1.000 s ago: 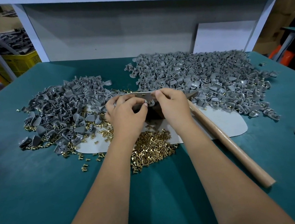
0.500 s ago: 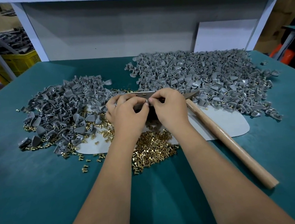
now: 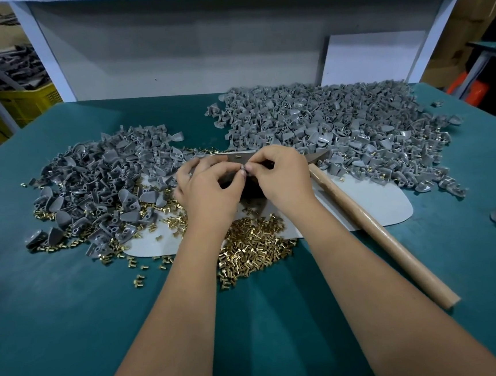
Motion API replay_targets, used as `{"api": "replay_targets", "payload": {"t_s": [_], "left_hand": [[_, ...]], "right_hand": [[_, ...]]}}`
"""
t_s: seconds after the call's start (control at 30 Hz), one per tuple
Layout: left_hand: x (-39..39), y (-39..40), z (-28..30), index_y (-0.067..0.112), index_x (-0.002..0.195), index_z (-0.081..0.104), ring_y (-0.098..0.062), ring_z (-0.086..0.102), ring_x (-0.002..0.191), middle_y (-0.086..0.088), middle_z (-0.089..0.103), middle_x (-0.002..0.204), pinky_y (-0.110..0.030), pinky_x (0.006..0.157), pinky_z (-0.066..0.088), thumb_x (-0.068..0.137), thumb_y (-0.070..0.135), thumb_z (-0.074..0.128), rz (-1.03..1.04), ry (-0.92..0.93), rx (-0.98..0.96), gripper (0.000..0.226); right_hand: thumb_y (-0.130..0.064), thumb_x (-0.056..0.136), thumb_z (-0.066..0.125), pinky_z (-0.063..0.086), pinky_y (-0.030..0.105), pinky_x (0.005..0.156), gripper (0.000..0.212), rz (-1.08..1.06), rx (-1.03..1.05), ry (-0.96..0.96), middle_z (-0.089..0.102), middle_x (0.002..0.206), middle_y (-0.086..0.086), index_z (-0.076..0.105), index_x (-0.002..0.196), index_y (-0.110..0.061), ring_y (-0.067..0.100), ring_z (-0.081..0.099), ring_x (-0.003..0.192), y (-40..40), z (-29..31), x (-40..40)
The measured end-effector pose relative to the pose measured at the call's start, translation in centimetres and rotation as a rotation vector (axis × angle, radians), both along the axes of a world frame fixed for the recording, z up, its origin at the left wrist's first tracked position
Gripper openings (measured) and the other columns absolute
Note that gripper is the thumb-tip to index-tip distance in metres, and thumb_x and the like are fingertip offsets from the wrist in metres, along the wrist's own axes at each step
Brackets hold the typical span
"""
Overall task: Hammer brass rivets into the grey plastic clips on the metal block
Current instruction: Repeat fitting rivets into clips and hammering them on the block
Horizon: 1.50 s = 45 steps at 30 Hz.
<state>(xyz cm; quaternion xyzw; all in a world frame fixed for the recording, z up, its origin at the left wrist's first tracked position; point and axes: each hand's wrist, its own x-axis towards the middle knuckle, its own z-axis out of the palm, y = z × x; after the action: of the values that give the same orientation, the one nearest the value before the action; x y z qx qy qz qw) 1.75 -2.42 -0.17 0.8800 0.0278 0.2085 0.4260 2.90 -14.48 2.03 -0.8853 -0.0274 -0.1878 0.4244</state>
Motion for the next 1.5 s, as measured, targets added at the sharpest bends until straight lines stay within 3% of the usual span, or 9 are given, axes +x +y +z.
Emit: {"api": "replay_targets", "payload": {"t_s": [0.23,0.47,0.57,0.77,0.9,1.0,1.2,1.37,1.5], "left_hand": [[-0.2,-0.1,0.0,0.040,0.094,0.074,-0.016,0.026,0.132,0.025,0.060,0.122,-0.034,0.098,0.015,0.090,0.041,0.065,0.003,-0.008,0.016,0.010],[0.0,-0.1,0.0,0.040,0.088,0.073,-0.016,0.024,0.134,0.028,0.060,0.121,-0.033,0.099,0.013,0.090,0.039,0.064,0.001,0.008,-0.021,0.009],[0.0,-0.1,0.2,0.041,0.084,0.071,-0.015,0.023,0.133,0.029,0.059,0.121,-0.033,0.098,0.012,0.089,0.037,0.065,-0.012,0.022,-0.064,0.009],[-0.1,-0.1,0.2,0.043,0.082,0.067,-0.015,0.024,0.132,0.029,0.059,0.121,-0.032,0.097,0.011,0.090,0.038,0.065,-0.012,0.018,-0.060,0.010],[-0.1,-0.2,0.0,0.042,0.085,0.067,-0.016,0.025,0.132,0.028,0.058,0.122,-0.033,0.098,0.013,0.090,0.040,0.064,0.007,-0.007,-0.007,0.007],[-0.1,-0.3,-0.1,0.038,0.090,0.071,-0.017,0.026,0.131,0.024,0.060,0.123,-0.037,0.102,0.016,0.090,0.042,0.064,0.012,-0.027,0.055,0.008],[-0.3,-0.4,0.0,0.042,0.085,0.068,-0.017,0.027,0.132,0.026,0.061,0.119,-0.039,0.102,0.016,0.089,0.044,0.063,0.007,-0.027,0.068,0.007],[-0.3,-0.4,-0.1,0.044,0.082,0.065,-0.016,0.027,0.131,0.026,0.062,0.117,-0.040,0.101,0.017,0.089,0.045,0.063,0.003,-0.032,0.050,0.008],[-0.2,-0.4,-0.1,0.044,0.083,0.066,-0.014,0.026,0.131,0.027,0.062,0.119,-0.040,0.101,0.016,0.089,0.046,0.064,0.010,-0.014,0.049,0.006]], "right_hand": [[-0.022,0.085,0.068,0.045,0.027,0.070,0.014,0.001,-0.005,-0.019,0.065,0.076,-0.013,0.069,0.073,-0.028,0.007,0.057,0.076,0.0,-0.2,-0.2],[-0.016,0.090,0.059,0.033,0.010,0.080,0.022,0.047,0.038,-0.189,0.061,0.099,-0.019,0.072,0.108,-0.021,-0.004,0.045,0.095,-0.4,-1.4,-1.3],[-0.019,0.093,0.054,0.037,0.018,0.090,0.027,-0.070,0.024,-0.248,0.062,0.109,-0.016,0.067,0.116,-0.025,-0.002,0.047,0.102,-1.2,-0.8,-1.7],[-0.037,0.094,0.050,0.043,0.036,0.080,0.035,-0.533,-0.576,0.032,0.058,0.110,0.012,0.059,0.113,-0.008,0.026,0.053,0.100,-6.1,-0.1,-2.5],[-0.038,0.094,0.052,0.036,0.032,0.066,0.029,-0.440,-0.629,0.300,0.060,0.099,0.014,0.058,0.093,-0.010,0.033,0.054,0.089,-7.3,-0.5,-3.0],[-0.029,0.094,0.054,0.033,0.030,0.060,0.024,-0.388,-0.537,0.299,0.052,0.081,0.008,0.045,0.077,-0.014,0.028,0.045,0.074,-7.2,-0.2,-2.8],[-0.024,0.096,0.054,0.025,0.030,0.047,0.026,-0.378,-0.424,0.134,0.046,0.069,-0.003,0.031,0.098,-0.013,0.019,0.043,0.055,-7.1,1.7,-2.9],[-0.040,0.098,0.047,0.030,0.032,0.052,0.016,-0.258,-0.346,-0.002,0.048,0.071,-0.007,0.047,0.100,-0.025,0.020,0.046,0.064,-5.9,4.0,-3.5],[-0.032,0.099,0.045,0.033,0.032,0.050,0.028,-0.086,-0.399,0.094,0.056,0.071,0.003,0.051,0.080,-0.012,0.025,0.051,0.065,-4.8,4.8,-3.4]]}}
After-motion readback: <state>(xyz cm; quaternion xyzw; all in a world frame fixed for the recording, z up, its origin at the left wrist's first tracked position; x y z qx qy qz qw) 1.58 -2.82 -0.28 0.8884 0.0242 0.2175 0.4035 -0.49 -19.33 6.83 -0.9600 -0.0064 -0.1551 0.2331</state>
